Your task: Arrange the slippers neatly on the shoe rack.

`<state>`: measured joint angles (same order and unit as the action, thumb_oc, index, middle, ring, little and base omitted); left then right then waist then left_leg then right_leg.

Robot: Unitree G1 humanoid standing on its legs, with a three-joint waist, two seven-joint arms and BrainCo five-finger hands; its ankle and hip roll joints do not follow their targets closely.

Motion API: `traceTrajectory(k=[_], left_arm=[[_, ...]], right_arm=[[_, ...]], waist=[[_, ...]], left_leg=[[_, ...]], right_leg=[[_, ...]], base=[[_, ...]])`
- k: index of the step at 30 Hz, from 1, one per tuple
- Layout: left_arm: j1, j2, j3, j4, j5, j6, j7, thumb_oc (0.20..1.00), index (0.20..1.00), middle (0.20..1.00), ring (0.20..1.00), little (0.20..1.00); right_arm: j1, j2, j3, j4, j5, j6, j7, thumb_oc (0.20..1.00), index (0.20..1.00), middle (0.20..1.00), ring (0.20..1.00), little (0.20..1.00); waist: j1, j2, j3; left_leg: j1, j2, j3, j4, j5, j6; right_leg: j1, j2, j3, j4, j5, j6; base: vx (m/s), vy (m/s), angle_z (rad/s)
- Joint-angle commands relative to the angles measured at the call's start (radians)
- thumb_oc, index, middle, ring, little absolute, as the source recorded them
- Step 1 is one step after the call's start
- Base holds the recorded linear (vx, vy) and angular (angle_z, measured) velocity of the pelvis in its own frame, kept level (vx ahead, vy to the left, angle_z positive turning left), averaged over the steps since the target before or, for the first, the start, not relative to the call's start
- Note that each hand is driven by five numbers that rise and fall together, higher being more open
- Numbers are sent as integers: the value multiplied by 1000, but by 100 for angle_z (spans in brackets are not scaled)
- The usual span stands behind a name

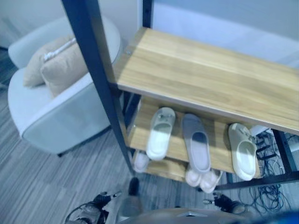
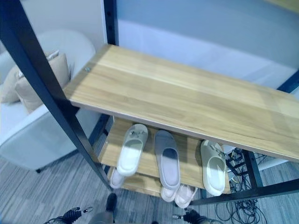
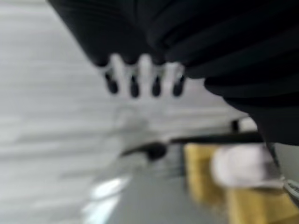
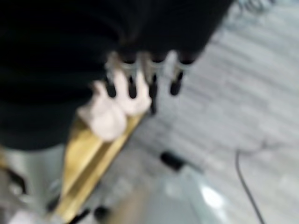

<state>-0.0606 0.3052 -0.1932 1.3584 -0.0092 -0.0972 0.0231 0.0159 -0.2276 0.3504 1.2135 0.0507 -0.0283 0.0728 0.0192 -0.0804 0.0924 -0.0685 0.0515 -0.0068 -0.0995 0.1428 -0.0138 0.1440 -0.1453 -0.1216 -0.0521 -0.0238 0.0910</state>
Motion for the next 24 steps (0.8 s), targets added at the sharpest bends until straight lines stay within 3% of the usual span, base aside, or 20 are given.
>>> traceTrajectory(k=[1, 3, 4, 5, 7, 10, 13, 24], left_arm=[[15, -33, -68, 28, 46, -5, -13, 1000, 1000, 1000, 1000, 1000], [23, -19, -80, 38, 55, 1, -27, 1000, 1000, 1000, 1000, 1000], [23, -18, -69, 18, 62, -7, -32, 1000, 1000, 1000, 1000, 1000], [23, -18, -69, 18, 62, -7, -32, 1000, 1000, 1000, 1000, 1000], [32, -24, -71, -14, 58, -20, -19, 1000, 1000, 1000, 1000, 1000], [30, -30, -81, -36, 58, -27, -12, 1000, 1000, 1000, 1000, 1000], [38, -29, -105, -92, 52, -45, -18, 1000, 1000, 1000, 1000, 1000], [-3, -84, -170, -100, 53, -61, 5, 1000, 1000, 1000, 1000, 1000]], right_arm=[[-48, -77, -12, -5, -28, -1, 4, 1000, 1000, 1000, 1000, 1000], [-120, -102, -7, 9, -27, 25, 20, 1000, 1000, 1000, 1000, 1000], [-14, -88, 2, -114, -36, -5, 18, 1000, 1000, 1000, 1000, 1000], [-13, -88, 2, -114, -36, -4, 18, 1000, 1000, 1000, 1000, 1000], [21, -78, 27, -200, -56, -22, 18, 1000, 1000, 1000, 1000, 1000], [33, -87, 43, -255, -68, -26, 21, 1000, 1000, 1000, 1000, 1000], [64, -176, 36, -351, -75, -52, 33, 1000, 1000, 1000, 1000, 1000], [-91, -180, 60, -350, -50, -91, -38, 1000, 1000, 1000, 1000, 1000]], waist=[[31, 44, 0], [40, 43, -18], [25, 48, -23], [25, 48, -23], [-4, 62, 11], [-13, 73, 29], [-25, 94, 73], [-25, 160, 145]], left_leg=[[48, 35, -8, 54, -128, -48], [67, 32, -7, 42, -130, -48], [76, 31, 5, 30, -126, -47], [76, 31, 5, 30, -126, -47], [79, 33, 24, 27, -124, -49], [71, 35, 32, 31, -121, -50], [42, 43, 36, 40, -109, -57], [-28, 56, 32, 40, -75, -64]], right_leg=[[-84, -12, 2, 54, -25, 44], [-66, -16, -1, 34, -19, 48], [-69, -19, 5, 29, -13, 52], [-69, -19, 5, 29, -13, 52], [-89, -20, 28, 40, -9, 58], [-108, -23, 39, 48, -8, 58], [-150, -20, 50, 63, -4, 55], [-241, -13, 66, 90, 4, 51]], base=[[32, 15, -7], [72, -6, -2], [46, -21, -8], [-51, -19, 3], [-118, -20, 4], [-119, -11, -17], [-125, -45, -18], [-75, -15, -8]])
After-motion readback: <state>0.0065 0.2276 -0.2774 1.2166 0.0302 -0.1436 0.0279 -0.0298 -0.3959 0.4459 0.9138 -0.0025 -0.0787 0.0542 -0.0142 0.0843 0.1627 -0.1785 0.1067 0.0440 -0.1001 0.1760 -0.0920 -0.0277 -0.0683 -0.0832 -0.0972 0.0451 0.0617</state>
